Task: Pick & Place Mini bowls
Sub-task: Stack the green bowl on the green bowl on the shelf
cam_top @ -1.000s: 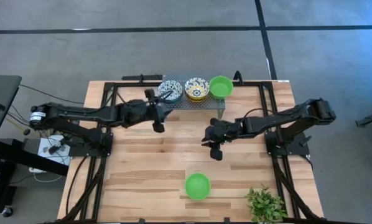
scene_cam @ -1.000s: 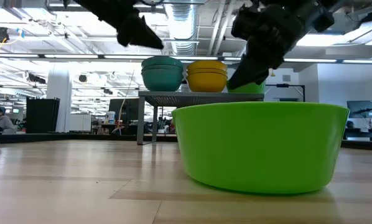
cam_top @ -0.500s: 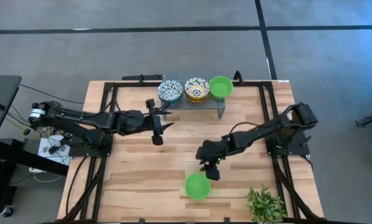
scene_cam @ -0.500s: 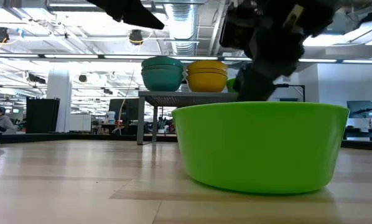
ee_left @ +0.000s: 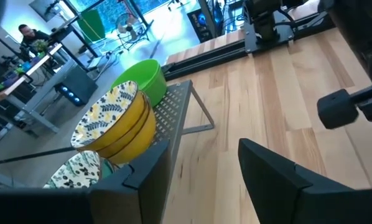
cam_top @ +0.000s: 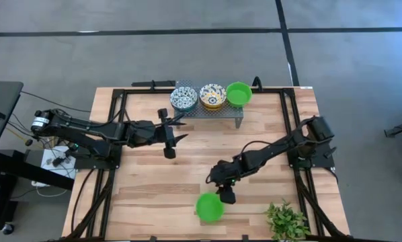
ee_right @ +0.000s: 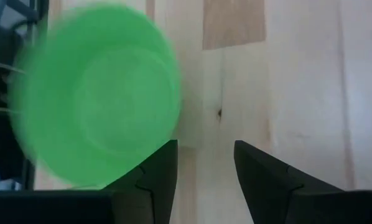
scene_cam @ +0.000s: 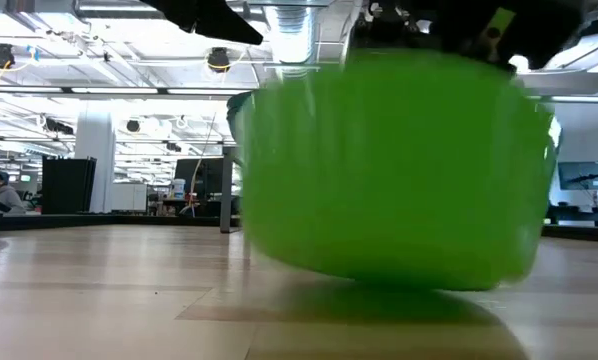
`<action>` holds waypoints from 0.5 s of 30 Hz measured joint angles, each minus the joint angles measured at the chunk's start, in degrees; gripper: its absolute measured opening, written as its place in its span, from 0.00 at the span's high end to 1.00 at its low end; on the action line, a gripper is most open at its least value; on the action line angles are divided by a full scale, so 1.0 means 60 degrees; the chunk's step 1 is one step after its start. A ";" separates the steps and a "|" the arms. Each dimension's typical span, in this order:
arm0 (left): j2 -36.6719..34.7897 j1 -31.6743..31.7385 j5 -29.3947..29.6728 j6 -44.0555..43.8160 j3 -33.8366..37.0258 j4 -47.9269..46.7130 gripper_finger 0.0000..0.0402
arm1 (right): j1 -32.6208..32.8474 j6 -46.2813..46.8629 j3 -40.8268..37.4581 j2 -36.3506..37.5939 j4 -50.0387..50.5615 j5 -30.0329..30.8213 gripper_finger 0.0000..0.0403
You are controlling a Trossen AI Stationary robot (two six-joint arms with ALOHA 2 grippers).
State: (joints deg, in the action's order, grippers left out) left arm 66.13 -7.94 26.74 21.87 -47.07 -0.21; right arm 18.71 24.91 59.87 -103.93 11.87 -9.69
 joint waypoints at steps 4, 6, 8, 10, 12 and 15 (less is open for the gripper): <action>0.0000 0.0000 0.0003 0.0011 0.0000 0.0000 0.52 | -0.0097 0.0342 0.0006 0.0322 -0.0149 -0.0157 0.62; 0.0000 0.0000 0.0000 0.0013 0.0000 0.0000 0.52 | -0.0097 0.0364 0.0009 0.0459 -0.0204 -0.0154 0.62; 0.0000 0.0000 0.0000 0.0015 0.0000 -0.0004 0.52 | -0.0056 0.0367 0.0009 0.0548 -0.0380 -0.0162 0.62; 0.0000 0.0000 0.0001 0.0015 0.0000 -0.0004 0.52 | 0.0033 0.0366 0.0009 0.0572 -0.0618 -0.0168 0.62; 0.0000 0.0000 0.0001 0.0016 0.0000 -0.0034 0.52 | 0.0143 0.0367 0.0009 0.0434 -0.1007 -0.0240 0.62; 0.0000 0.0000 0.0000 0.0017 0.0000 -0.0036 0.52 | 0.0263 0.0370 0.0001 0.0104 -0.1381 -0.0685 0.62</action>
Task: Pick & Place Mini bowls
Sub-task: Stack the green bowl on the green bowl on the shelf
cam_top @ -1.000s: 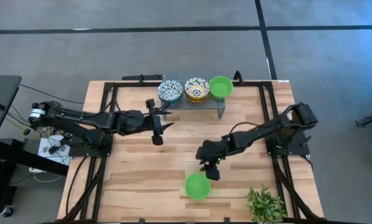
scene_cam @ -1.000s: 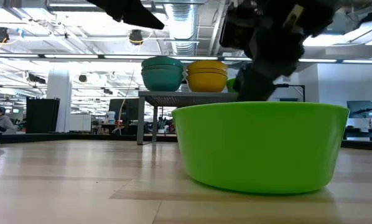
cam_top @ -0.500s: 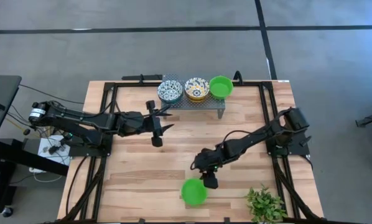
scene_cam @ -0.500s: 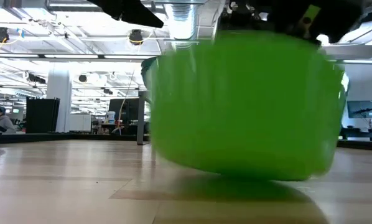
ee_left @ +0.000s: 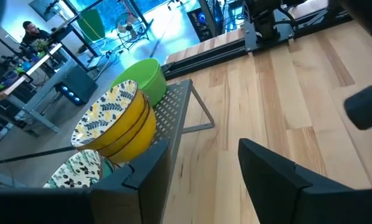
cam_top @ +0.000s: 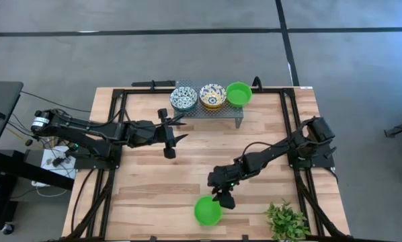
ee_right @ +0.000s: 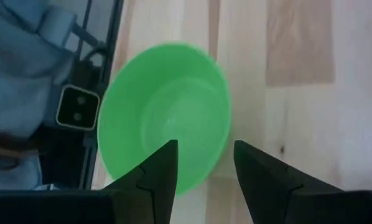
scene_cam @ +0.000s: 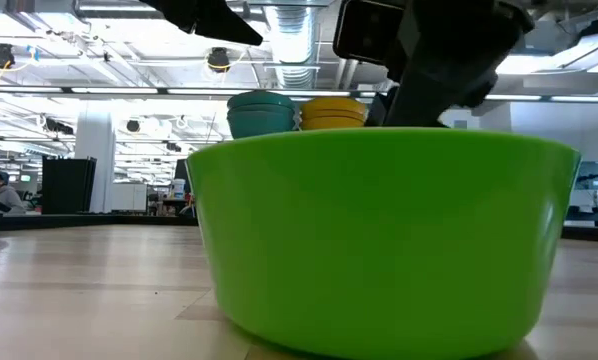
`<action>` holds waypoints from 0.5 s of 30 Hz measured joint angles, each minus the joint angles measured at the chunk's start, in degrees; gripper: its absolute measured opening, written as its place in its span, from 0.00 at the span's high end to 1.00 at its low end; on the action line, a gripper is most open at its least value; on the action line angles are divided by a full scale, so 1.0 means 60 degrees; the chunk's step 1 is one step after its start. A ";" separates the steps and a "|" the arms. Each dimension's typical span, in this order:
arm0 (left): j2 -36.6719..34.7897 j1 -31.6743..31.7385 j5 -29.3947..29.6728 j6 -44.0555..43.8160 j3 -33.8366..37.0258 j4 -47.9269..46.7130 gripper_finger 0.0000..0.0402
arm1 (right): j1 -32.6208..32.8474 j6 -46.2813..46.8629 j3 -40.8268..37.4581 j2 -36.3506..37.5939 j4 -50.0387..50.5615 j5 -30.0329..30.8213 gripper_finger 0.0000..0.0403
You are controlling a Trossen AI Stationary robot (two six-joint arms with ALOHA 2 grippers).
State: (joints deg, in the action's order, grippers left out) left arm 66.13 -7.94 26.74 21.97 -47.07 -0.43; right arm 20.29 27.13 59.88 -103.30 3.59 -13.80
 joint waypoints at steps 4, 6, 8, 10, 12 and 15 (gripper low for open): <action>0.0000 0.0000 0.0000 0.0002 0.0000 -0.0002 0.52 | 0.0002 0.0369 0.0000 -0.0410 -0.0018 -0.0014 0.63; 0.0000 0.0000 0.0000 0.0002 0.0000 -0.0004 0.52 | -0.0011 0.0473 0.0000 -0.0636 -0.0018 -0.0021 0.63; 0.0000 0.0000 0.0000 0.0002 0.0000 -0.0015 0.52 | -0.0031 0.0474 0.0000 -0.0806 -0.0069 -0.0025 0.64; 0.0000 0.0000 0.0001 0.0002 0.0000 -0.0018 0.52 | -0.0023 0.0479 0.0003 -0.0948 -0.0067 -0.0027 0.66; 0.0000 0.0000 0.0000 0.0002 0.0000 -0.0031 0.52 | -0.0088 0.0508 -0.0007 -0.0992 -0.0035 -0.0042 0.68; 0.0000 0.0000 0.0001 0.0002 0.0000 -0.0036 0.52 | -0.0214 0.0563 -0.0004 -0.0886 0.0034 -0.0132 0.76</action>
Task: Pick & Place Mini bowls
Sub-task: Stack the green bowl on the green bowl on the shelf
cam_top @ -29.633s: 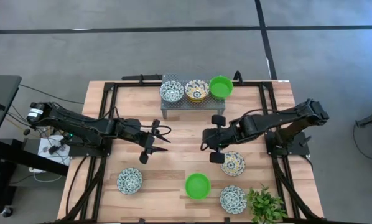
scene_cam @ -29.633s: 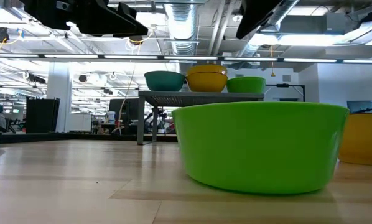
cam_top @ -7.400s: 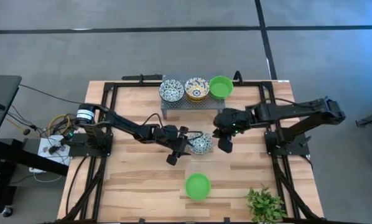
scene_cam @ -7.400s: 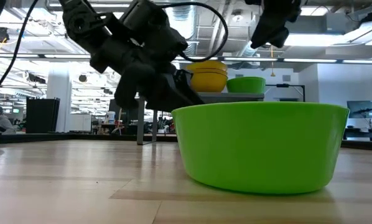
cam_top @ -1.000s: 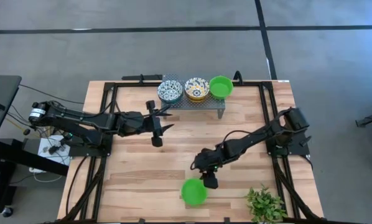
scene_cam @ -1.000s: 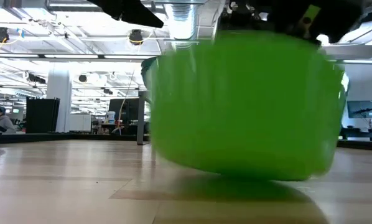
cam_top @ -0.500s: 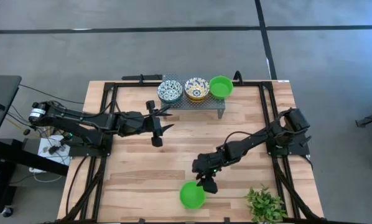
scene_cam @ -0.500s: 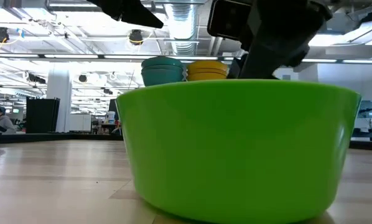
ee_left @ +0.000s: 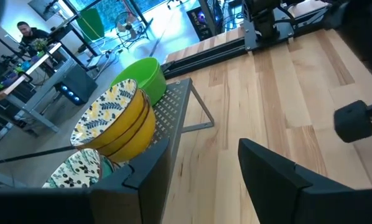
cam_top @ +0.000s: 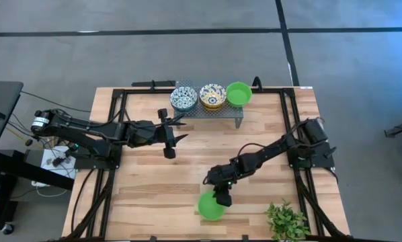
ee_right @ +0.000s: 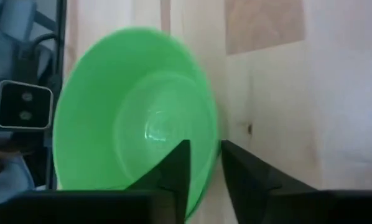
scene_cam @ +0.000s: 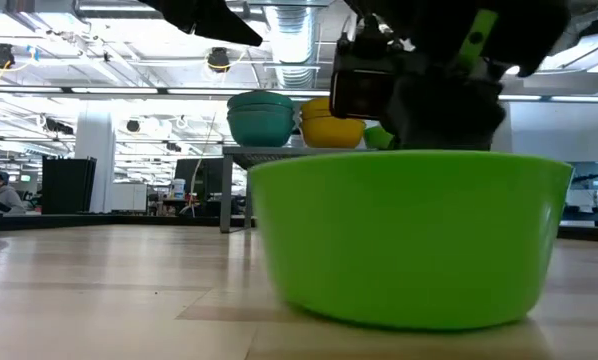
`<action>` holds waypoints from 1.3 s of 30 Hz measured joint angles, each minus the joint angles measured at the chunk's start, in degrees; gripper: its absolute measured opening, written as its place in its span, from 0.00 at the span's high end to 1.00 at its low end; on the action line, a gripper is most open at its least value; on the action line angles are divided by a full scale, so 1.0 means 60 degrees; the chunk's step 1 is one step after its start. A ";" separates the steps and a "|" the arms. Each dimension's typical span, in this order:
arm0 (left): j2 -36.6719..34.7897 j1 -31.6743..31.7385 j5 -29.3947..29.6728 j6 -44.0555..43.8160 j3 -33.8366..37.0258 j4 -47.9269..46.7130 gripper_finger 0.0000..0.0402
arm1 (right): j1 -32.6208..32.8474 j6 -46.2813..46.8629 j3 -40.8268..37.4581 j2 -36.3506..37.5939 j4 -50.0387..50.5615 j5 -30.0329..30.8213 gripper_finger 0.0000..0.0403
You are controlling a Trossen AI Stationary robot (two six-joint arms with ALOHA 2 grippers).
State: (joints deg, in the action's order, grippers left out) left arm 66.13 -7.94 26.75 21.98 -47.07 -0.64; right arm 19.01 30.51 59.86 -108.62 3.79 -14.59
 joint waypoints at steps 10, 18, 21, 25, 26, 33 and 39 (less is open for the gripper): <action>0.0000 0.0000 -0.0001 0.0000 0.0004 -0.0078 0.52 | -0.0654 -0.0092 0.0004 0.1338 0.1885 -0.0025 0.98; 0.0000 0.0000 -0.0001 0.0000 0.0004 -0.0106 0.52 | -0.1801 -0.0358 0.0000 0.4256 0.5058 0.2144 0.99; 0.0000 0.0000 -0.0001 0.0000 0.0004 -0.0109 0.52 | -0.2505 -0.0703 0.0000 0.5546 0.5976 0.2962 0.99; 0.0000 0.0000 -0.0001 0.0000 0.0004 -0.0107 0.52 | -0.3622 -0.1402 0.0000 0.7158 0.6318 0.3722 0.99; 0.0000 0.0000 -0.0001 0.0000 0.0004 -0.0105 0.52 | -0.3923 -0.1570 0.0000 0.7531 0.6299 0.3992 0.99; 0.0000 0.0000 -0.0001 0.0000 0.0004 -0.0102 0.52 | -0.6099 -0.2654 0.0000 0.9111 0.5389 0.5576 0.99; 0.0000 0.0000 -0.0001 0.0000 0.0004 -0.0102 0.52 | -0.8030 -0.2678 0.0000 0.8990 0.4896 0.5704 0.99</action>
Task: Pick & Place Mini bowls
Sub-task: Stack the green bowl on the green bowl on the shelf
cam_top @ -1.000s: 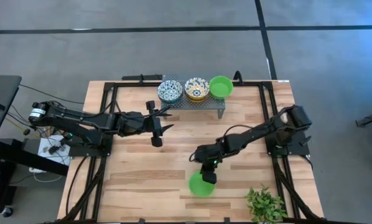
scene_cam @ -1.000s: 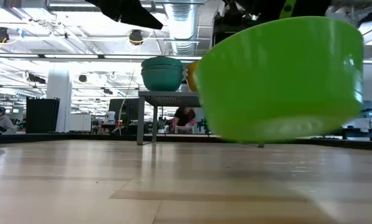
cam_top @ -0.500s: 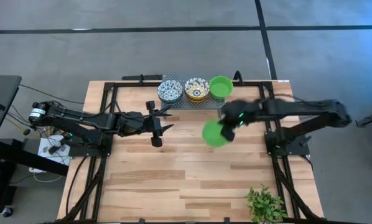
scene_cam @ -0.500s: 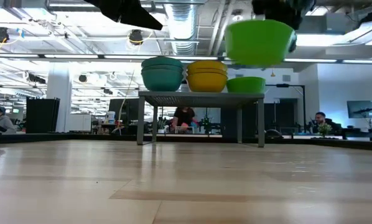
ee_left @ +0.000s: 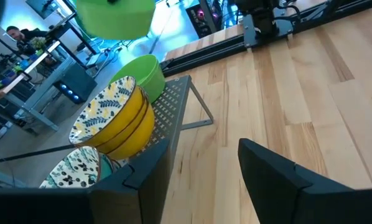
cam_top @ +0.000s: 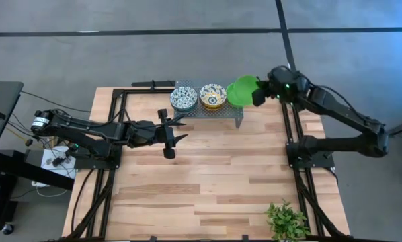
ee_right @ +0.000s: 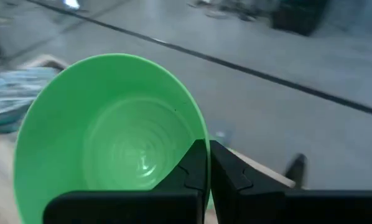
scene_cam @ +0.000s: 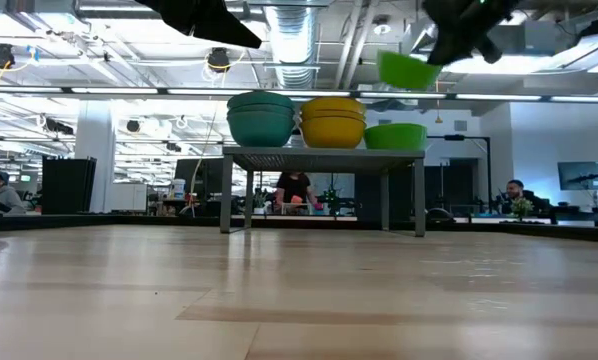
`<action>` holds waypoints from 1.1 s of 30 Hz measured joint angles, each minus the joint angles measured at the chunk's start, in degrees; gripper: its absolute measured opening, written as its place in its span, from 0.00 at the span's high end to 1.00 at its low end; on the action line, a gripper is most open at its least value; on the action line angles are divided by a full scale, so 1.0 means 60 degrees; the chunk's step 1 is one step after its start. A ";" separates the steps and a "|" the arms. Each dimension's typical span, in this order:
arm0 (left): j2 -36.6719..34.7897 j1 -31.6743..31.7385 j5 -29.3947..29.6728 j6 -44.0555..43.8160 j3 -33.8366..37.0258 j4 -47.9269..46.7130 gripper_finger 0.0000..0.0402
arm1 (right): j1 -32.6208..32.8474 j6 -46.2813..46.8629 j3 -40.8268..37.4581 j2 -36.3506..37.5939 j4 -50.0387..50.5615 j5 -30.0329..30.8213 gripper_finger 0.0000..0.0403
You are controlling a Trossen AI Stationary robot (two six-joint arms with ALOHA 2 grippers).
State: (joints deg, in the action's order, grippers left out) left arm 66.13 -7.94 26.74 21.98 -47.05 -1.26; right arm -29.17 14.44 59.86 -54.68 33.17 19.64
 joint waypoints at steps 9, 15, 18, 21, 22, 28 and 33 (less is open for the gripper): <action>0.0000 0.0000 0.0000 0.0000 0.0000 0.0000 0.52 | -0.1380 -0.0935 0.0000 -0.1418 -0.0488 -0.0742 1.00; 0.0000 0.0000 0.0000 0.0000 0.0000 0.0000 0.52 | -0.1816 -0.0998 0.0000 -0.2137 -0.0601 -0.1766 1.00; 0.0000 0.0004 0.0000 0.0000 0.0000 0.0000 0.52 | -0.1865 -0.1002 0.0000 -0.2343 -0.0604 -0.1794 0.99; 0.0000 0.0000 0.0000 0.0000 0.0000 0.0000 0.52 | -0.1876 -0.1323 0.0004 -0.2489 -0.0602 -0.1797 0.98; 0.0000 0.0004 -0.0001 0.0000 0.0000 0.0000 0.52 | -0.1876 -0.1489 0.0004 -0.2503 -0.0602 -0.1796 0.98; 0.0000 0.0003 -0.0001 -0.0004 0.0000 0.0000 0.52 | -0.1833 -0.1650 0.0007 -0.2499 -0.0629 -0.1789 0.94; 0.0000 0.0001 0.0000 -0.0004 0.0000 0.0000 0.52 | -0.1851 -0.1650 0.0007 -0.2499 -0.0619 -0.1790 0.87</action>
State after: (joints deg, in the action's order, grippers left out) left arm 66.13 -7.94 26.74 21.96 -47.05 -1.26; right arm -40.27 4.54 59.90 -69.67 29.45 8.90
